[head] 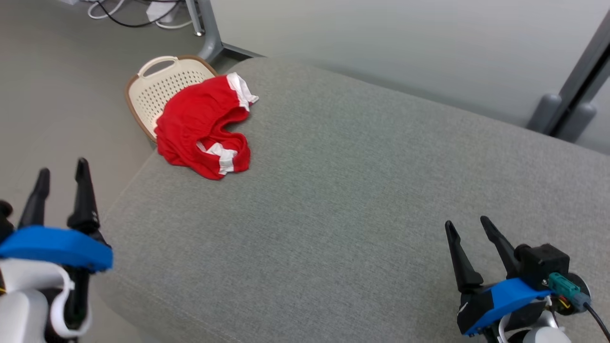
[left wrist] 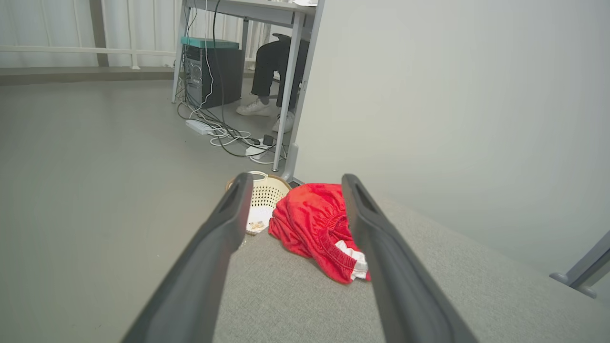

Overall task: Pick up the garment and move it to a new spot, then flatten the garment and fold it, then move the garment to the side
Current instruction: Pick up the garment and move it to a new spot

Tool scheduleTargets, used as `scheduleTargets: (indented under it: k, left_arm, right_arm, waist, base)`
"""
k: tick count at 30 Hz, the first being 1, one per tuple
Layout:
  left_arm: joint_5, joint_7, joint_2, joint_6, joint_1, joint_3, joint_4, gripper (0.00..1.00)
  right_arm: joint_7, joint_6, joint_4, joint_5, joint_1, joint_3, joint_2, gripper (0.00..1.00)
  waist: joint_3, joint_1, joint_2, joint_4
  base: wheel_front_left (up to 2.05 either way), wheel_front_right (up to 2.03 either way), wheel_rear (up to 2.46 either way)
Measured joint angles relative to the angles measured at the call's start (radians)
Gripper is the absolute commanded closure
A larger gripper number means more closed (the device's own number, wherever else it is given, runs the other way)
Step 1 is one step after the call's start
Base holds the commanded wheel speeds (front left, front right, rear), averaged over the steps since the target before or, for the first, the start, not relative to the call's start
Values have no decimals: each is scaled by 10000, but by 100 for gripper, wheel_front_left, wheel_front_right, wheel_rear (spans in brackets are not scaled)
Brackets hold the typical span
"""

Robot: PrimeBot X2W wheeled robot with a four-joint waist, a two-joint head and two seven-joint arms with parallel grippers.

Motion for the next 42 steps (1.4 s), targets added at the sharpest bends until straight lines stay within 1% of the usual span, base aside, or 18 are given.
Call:
scheduleTargets:
  k: [2, 3, 5, 12, 16, 18, 20, 22, 27, 32, 35, 38, 39, 41, 42]
  left_arm:
    - [-142, 431, 153, 96, -451, 113, 278, 0]
    - [-182, 625, 282, 90, -658, 113, 424, 0]
    - [-485, 869, 345, 44, -1118, 272, 727, 0]
    - [-1072, 1450, 688, 19, -2467, 706, 2059, 0]
    - [-1645, 1816, 813, -58, -3154, 1072, 2750, 0]
    - [-2019, 2215, 918, -59, -3429, 1296, 3083, 0]
    - [-2186, 2648, 1122, 10, -3677, 1394, 3484, 0]
    - [-2437, 2926, 1413, -81, -3996, 1570, 4103, 0]
    - [-2564, 3045, 1778, -313, -4714, 1685, 5256, 0]
    - [-2502, 3041, 2004, -291, -5098, 1672, 6230, 0]
    - [-2589, 3285, 2056, -286, -5243, 1670, 6809, 0]
    - [-2525, 3670, 2359, -263, -5408, 1528, 7204, 0]
    - [-2531, 3772, 2403, -284, -5440, 1511, 7321, 6]
    - [-2575, 3921, 2443, -374, -5468, 1486, 7494, 89]
    - [-2575, 4000, 2460, -474, -5466, 1440, 7557, 100]
  right_arm:
    - [86, 2, -165, -100, -110, 2, 0, 0]
    - [136, 0, -251, -163, -171, 13, 2, 0]
    - [184, 0, -437, -280, -285, 50, 2, 0]
    - [90, 0, -1335, -848, -978, 301, -59, 0]
    - [0, 2, -1705, -997, -1340, 370, -280, 0]
    - [63, 0, -1873, -1064, -1465, 433, -407, 0]
    - [92, 0, -2069, -1110, -1592, 516, -493, 0]
    - [115, 0, -2240, -1114, -1684, 560, -552, 0]
    - [25, 0, -2614, -1158, -1748, 581, -589, 0]
    - [-31, 0, -2811, -1154, -1762, 591, -566, 0]
    - [-123, 2, -2840, -1147, -1808, 573, -527, 0]
    - [-201, 2, -2796, -1104, -1829, 545, -481, 0]
    - [-232, 2, -2744, -1104, -1828, 537, -456, 0]
    - [-295, 2, -2638, -1078, -1827, 546, -416, 0]
    - [-330, 2, -2573, -1068, -1827, 554, -391, 0]
  waist:
    - [228, 1, 0, -134]
    - [355, 1, 0, -207]
    - [630, 1, 0, -360]
    - [1893, 1, 0, -965]
    - [2698, 2, 0, -1383]
    - [3097, 2, 0, -1603]
    - [3490, 2, 0, -1825]
    - [3862, 2, 0, -2058]
    - [4624, 2, 0, -2686]
    - [5210, 2, 0, -3308]
    - [5430, 1, 0, -3658]
    - [5484, -1, 0, -3920]
    - [5440, -1, 0, -3965]
    - [5292, -1, 0, -4013]
    - [5202, -1, 0, -4030]
  base:
    - [0, 0, 0]
    - [0, 0, 0]
    - [0, 0, 0]
    - [0, 0, 0]
    - [0, 0, 0]
    - [0, 0, 0]
    - [0, 0, 0]
    - [0, 0, 0]
    - [0, 0, 0]
    - [0, 0, 0]
    - [0, 0, 0]
    - [0, 0, 0]
    - [0, 0, 0]
    - [0, 0, 0]
    - [0, 0, 0]
